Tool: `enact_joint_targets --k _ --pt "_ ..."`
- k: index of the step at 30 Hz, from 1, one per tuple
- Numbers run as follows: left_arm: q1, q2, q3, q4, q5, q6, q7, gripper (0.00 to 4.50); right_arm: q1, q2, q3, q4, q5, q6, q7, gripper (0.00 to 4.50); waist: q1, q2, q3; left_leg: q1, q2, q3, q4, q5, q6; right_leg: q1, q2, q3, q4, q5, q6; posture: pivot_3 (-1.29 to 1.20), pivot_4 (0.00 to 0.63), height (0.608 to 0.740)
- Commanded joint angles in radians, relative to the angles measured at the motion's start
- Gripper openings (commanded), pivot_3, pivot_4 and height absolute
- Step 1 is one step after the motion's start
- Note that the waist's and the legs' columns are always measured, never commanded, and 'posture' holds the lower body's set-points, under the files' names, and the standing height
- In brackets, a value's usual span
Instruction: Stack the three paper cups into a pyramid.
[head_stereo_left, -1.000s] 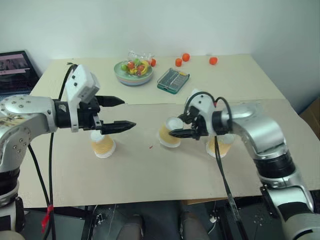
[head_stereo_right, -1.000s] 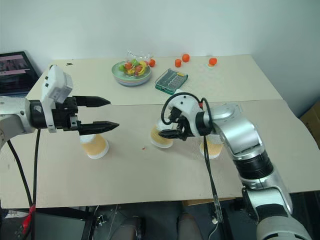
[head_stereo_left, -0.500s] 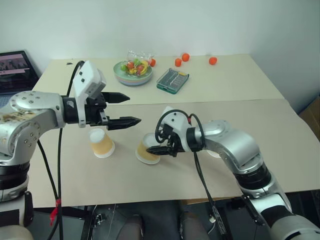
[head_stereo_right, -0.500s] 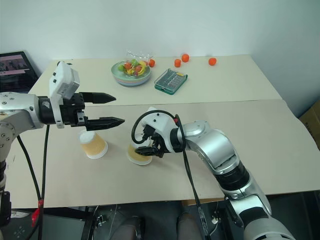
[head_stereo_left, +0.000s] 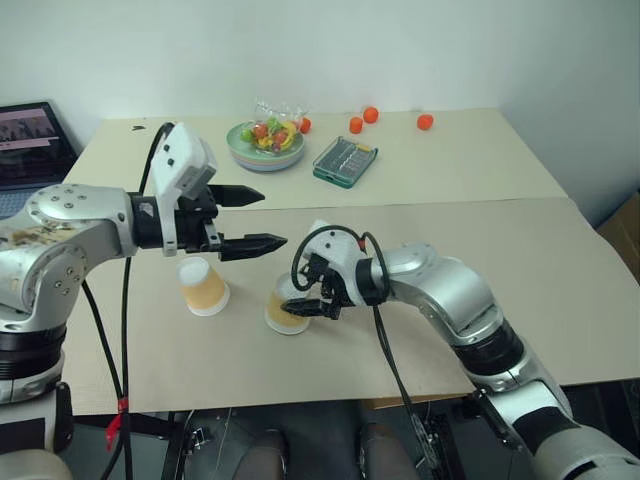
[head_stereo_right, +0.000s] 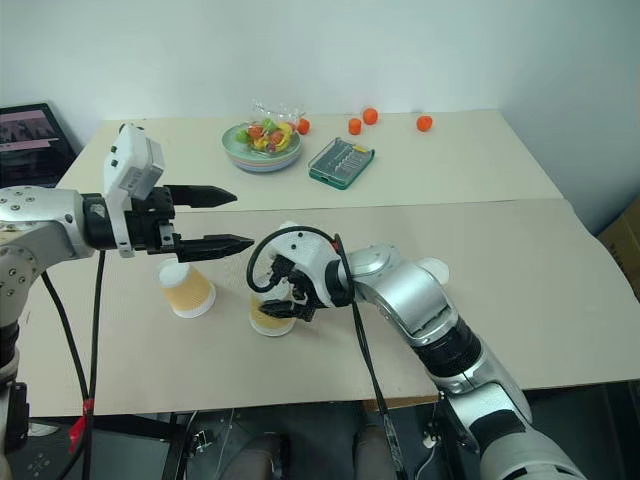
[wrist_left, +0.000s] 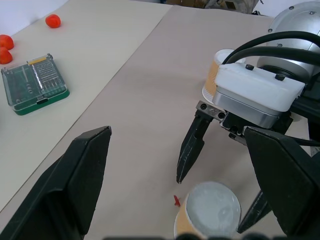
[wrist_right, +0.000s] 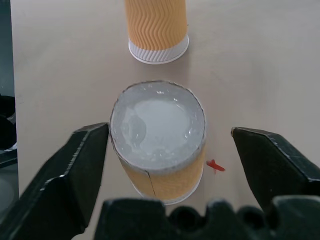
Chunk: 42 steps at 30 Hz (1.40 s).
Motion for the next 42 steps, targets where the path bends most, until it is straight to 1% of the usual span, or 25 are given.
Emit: enact_joint_targets --k 1,5,8,12,13,16,19,21,24,26,29,31,32,33,36,39,42 --pt "-0.026 0.000 0.004 -0.011 0.012 -0.037 -0.008 4.50 -0.018 0.007 -0.055 -0.031 0.049 0.011 0.008 4.44 0.000 0.000 0.000 0.000 0.000 0.000 0.000 0.000 0.000 0.000 0.000 0.000 0.000 0.000 0.000 0.00 0.150 0.740" --pt "-0.037 -0.021 -0.016 0.008 0.023 -0.055 -0.014 4.50 -0.032 0.022 -0.141 -0.049 0.119 0.093 -0.009 4.44 0.001 0.000 0.000 0.000 0.000 0.000 0.000 0.000 0.000 0.000 0.000 0.000 0.000 0.000 0.000 0.00 0.150 0.740" --pt "-0.045 -0.031 -0.027 0.017 0.029 -0.063 -0.017 4.50 -0.042 0.017 -0.182 -0.067 0.157 0.138 -0.021 4.44 0.001 0.000 0.000 0.000 0.000 0.000 0.000 0.000 0.000 0.000 0.000 0.000 0.001 0.000 0.000 0.00 0.150 0.740" --pt "-0.045 -0.041 -0.036 0.027 0.038 -0.073 -0.026 4.50 -0.046 -0.038 -0.336 -0.142 0.275 0.277 0.002 4.44 0.002 0.000 0.000 0.000 0.001 0.000 0.000 0.000 0.000 0.000 0.001 0.000 0.001 0.000 0.000 0.00 0.150 0.740" --pt "-0.044 -0.041 -0.036 0.028 0.040 -0.074 -0.028 4.50 -0.047 -0.046 -0.355 -0.150 0.293 0.295 0.000 4.44 0.003 0.000 0.000 0.000 0.000 0.000 0.000 0.000 0.000 0.000 0.001 0.000 0.001 0.000 0.000 0.00 0.150 0.740" --pt "-0.045 -0.043 -0.035 0.022 0.024 -0.062 -0.049 4.50 -0.032 -0.200 -0.431 -0.198 0.344 0.313 0.049 4.44 0.007 0.000 0.000 0.000 0.000 0.000 0.000 0.000 0.000 0.000 0.000 0.000 0.000 0.000 0.000 0.00 0.150 0.740" --pt "-0.033 -0.031 -0.036 0.002 -0.017 -0.040 -0.109 4.50 -0.063 -0.373 -0.493 -0.189 0.331 0.323 0.035 4.44 0.008 0.000 0.000 -0.001 0.000 0.000 0.001 0.000 0.000 0.001 0.000 -0.001 -0.001 0.000 0.000 0.00 0.150 0.740" --pt "-0.034 -0.037 -0.048 -0.004 -0.045 -0.025 -0.145 4.50 -0.114 -0.452 -0.543 -0.171 0.335 0.352 0.016 4.44 0.005 0.000 0.000 -0.001 0.000 0.001 0.001 0.000 0.001 0.001 0.000 0.000 -0.001 0.000 0.000 0.00 0.150 0.740" --pt "-0.058 -0.047 -0.090 0.020 -0.022 -0.052 -0.184 4.50 -0.141 -0.570 -0.575 -0.179 0.346 0.371 0.018 4.44 0.000 0.000 0.000 0.000 0.001 0.002 0.000 0.000 0.001 0.000 0.001 0.001 -0.001 0.000 0.000 0.00 0.150 0.740" --pt "-0.105 -0.080 -0.119 0.064 0.001 -0.071 -0.187 4.50 -0.079 -0.660 -0.641 -0.192 0.349 0.369 0.030 4.44 0.005 0.000 0.000 0.000 0.003 0.002 0.000 -0.001 0.001 0.002 0.003 0.000 -0.002 0.000 -0.001 0.00 0.150 0.740" --pt "-0.152 -0.106 -0.147 0.102 0.015 -0.083 -0.215 4.50 0.130 -0.766 -0.756 -0.227 0.317 0.283 0.064 4.44 0.021 -0.002 0.000 -0.002 0.003 0.002 0.001 -0.001 0.002 0.003 0.003 -0.001 -0.003 0.000 -0.001 0.00 0.150 0.740" --pt "-0.171 -0.107 -0.158 0.126 0.026 -0.095 -0.240 4.50 0.401 -0.822 -0.810 -0.321 0.229 0.075 0.150 4.44 0.029 -0.002 0.000 -0.003 0.003 0.004 0.005 -0.002 0.004 0.003 0.003 0.001 -0.004 0.000 -0.001 0.00 0.150 0.740" --pt "-0.181 -0.110 -0.164 0.139 0.034 -0.100 -0.247 4.50 0.514 -0.808 -0.850 -0.351 0.219 0.038 0.164 4.44 0.029 -0.002 0.000 -0.004 0.003 0.004 0.006 -0.003 0.005 0.003 0.003 0.001 -0.004 0.000 0.000 0.00 0.150 0.740" --pt "-0.189 -0.114 -0.169 0.150 0.041 -0.105 -0.253 4.50 0.587 -0.775 -0.888 -0.364 0.222 0.018 0.162 4.44 0.028 -0.001 0.000 -0.005 0.004 0.004 0.009 -0.004 0.007 0.003 0.004 0.001 -0.004 0.000 0.000 0.00 0.150 0.740" --pt "-0.203 -0.126 -0.179 0.164 0.053 -0.111 -0.265 4.50 0.684 -0.692 -0.964 -0.367 0.242 -0.016 0.139 4.44 0.019 -0.002 0.000 -0.004 0.005 0.008 0.011 -0.005 0.009 0.003 0.005 0.006 -0.002 0.000 0.000 0.00 0.150 0.740" --pt "-0.215 -0.133 -0.183 0.172 0.060 -0.113 -0.273 4.50 0.731 -0.656 -1.009 -0.354 0.242 -0.048 0.131 4.44 0.016 -0.002 0.000 -0.001 0.005 0.010 0.011 -0.005 0.009 0.004 0.005 0.007 0.000 0.001 0.000 0.00 0.150 0.740" --pt "-0.223 -0.139 -0.185 0.178 0.070 -0.116 -0.277 4.50 0.736 -0.641 -1.013 -0.336 0.248 -0.074 0.114 4.44 0.015 -0.002 0.000 0.001 0.007 0.010 0.011 -0.005 0.009 0.006 0.007 0.007 -0.001 0.001 0.000 0.00 0.150 0.740"
